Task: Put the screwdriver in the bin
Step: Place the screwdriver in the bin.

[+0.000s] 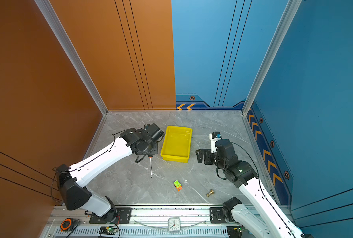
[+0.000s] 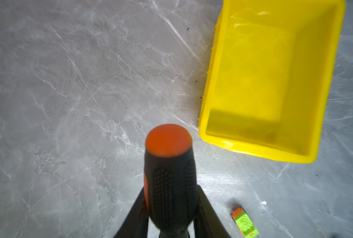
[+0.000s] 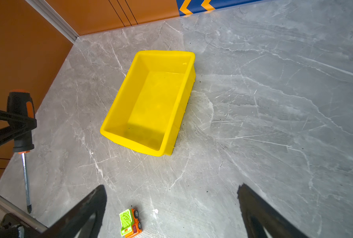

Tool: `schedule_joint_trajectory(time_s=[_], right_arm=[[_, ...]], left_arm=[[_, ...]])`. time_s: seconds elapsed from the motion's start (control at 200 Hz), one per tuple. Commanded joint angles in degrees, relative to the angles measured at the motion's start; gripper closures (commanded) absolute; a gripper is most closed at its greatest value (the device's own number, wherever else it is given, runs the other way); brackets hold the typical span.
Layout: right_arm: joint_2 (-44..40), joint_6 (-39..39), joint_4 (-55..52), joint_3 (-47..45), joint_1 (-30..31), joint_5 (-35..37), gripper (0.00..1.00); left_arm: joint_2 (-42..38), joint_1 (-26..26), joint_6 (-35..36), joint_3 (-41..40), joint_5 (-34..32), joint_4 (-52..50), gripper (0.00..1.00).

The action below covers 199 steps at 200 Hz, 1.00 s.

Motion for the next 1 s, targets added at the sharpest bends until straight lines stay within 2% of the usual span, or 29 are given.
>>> schedule_joint_trajectory(time_s=[0.0,0.24,0.521,0.756,0.991], right_arm=[[1.4,2.8,-5.0,3.2,-1.0,-3.1,0.0],[6.6,2.0,-9.0,6.8,-1.3,1.5,0.0],[8.5,1.5,-9.2,7.6,-1.3,5.7,0.0],[9.8,2.7,-7.9,7.5,-0.6,8.9,0.0],[8.8,2.6,-7.7,7.7,0.1,11.8,0.0]], left_arm=[[4.0,-0.2,4.0,6.4,1.2,-1.7,1.0],[16.7,1.5,9.7,22.1,4.1,-1.5,1.0],[31.2,3.4,13.7,38.7,9.6,-1.5,1.0],[40.1,4.8,15.2,47.4,11.8,-1.5,1.0],[46.6,4.9,15.8,52.4,12.3,-1.5,1.0]])
